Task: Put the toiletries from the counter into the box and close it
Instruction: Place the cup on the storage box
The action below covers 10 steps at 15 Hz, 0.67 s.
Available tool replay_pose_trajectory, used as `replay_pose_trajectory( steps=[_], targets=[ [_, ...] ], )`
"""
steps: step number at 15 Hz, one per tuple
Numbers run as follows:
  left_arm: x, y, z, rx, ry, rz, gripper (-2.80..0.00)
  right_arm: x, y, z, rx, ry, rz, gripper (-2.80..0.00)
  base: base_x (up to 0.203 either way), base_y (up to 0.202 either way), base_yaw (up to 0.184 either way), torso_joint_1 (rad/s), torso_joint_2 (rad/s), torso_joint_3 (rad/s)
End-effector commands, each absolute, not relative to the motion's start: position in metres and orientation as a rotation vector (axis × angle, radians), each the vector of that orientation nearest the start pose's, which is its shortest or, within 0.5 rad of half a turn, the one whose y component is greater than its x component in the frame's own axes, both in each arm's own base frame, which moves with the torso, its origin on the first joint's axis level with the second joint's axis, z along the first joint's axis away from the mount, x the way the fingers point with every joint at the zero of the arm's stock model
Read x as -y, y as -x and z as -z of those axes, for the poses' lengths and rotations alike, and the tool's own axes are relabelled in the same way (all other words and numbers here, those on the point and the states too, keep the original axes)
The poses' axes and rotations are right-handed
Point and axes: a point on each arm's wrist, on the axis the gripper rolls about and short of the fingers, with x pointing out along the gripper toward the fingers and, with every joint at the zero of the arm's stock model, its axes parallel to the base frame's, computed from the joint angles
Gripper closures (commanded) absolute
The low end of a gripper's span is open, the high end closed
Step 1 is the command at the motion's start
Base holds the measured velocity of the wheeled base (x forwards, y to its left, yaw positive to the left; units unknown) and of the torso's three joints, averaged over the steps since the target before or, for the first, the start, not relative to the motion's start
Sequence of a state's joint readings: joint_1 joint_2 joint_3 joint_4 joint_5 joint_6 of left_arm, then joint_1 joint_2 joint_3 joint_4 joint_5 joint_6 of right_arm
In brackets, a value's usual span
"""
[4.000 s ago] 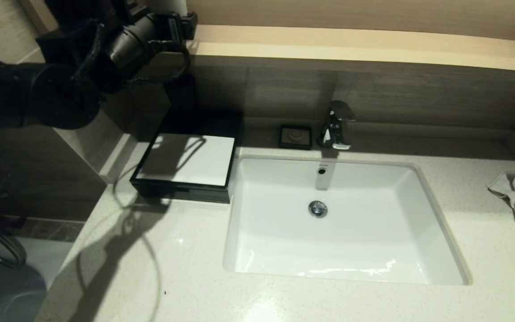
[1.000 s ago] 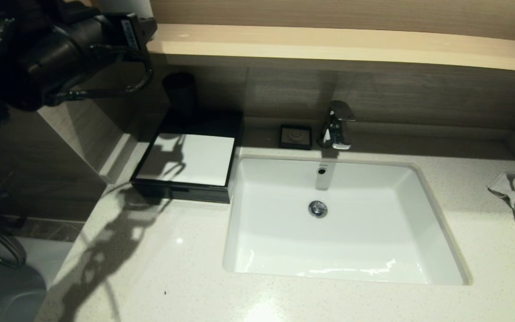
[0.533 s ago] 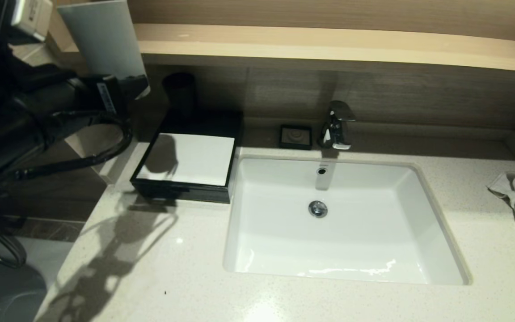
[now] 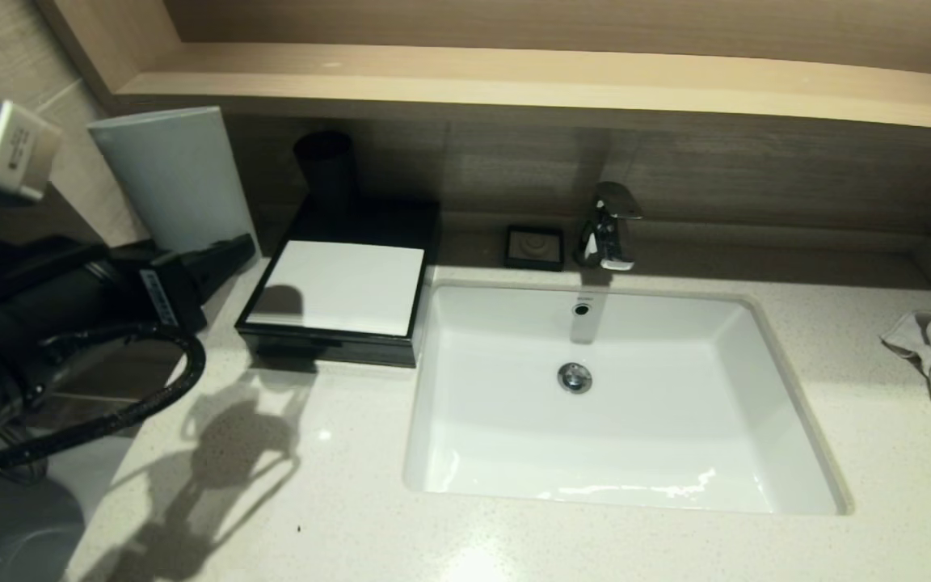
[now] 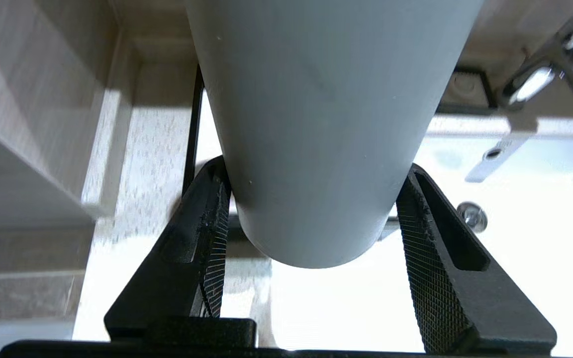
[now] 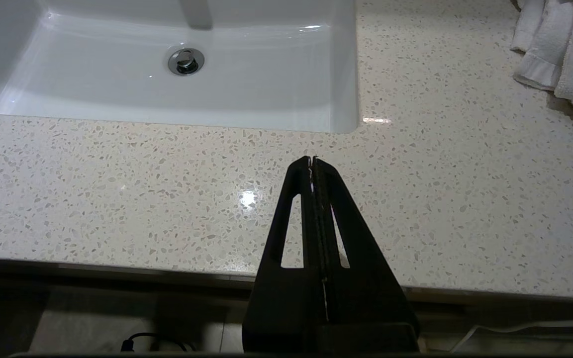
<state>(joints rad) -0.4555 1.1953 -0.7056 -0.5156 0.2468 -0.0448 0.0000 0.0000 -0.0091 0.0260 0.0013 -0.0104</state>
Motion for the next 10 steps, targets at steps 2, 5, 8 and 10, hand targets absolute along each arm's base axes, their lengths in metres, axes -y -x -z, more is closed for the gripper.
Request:
replay_pose_trajectory(
  steps=[2,5,8,10],
  targets=[
    [0.074,-0.156,-0.244,-0.042,0.041,0.223,0.0,0.0,0.024,-0.075,-0.017,0.011,-0.002,0.0,0.0,0.0,0.0,0.0,0.0,0.0],
    [0.081,-0.156,-0.225,-0.115,0.02,0.255,0.0,0.0,0.024,-0.075,-0.017,0.011,-0.002,0.0,0.0,0.0,0.0,0.0,0.0,0.0],
    [0.09,-0.171,-0.211,-0.167,0.003,0.246,0.0,0.0,0.024,-0.075,-0.017,0.011,-0.002,0.0,0.0,0.0,0.0,0.0,0.0,0.0],
    [0.098,-0.187,-0.203,-0.166,-0.001,0.215,0.0,0.0,0.024,-0.075,-0.017,0.011,-0.002,0.0,0.0,0.0,0.0,0.0,0.0,0.0]
  ],
)
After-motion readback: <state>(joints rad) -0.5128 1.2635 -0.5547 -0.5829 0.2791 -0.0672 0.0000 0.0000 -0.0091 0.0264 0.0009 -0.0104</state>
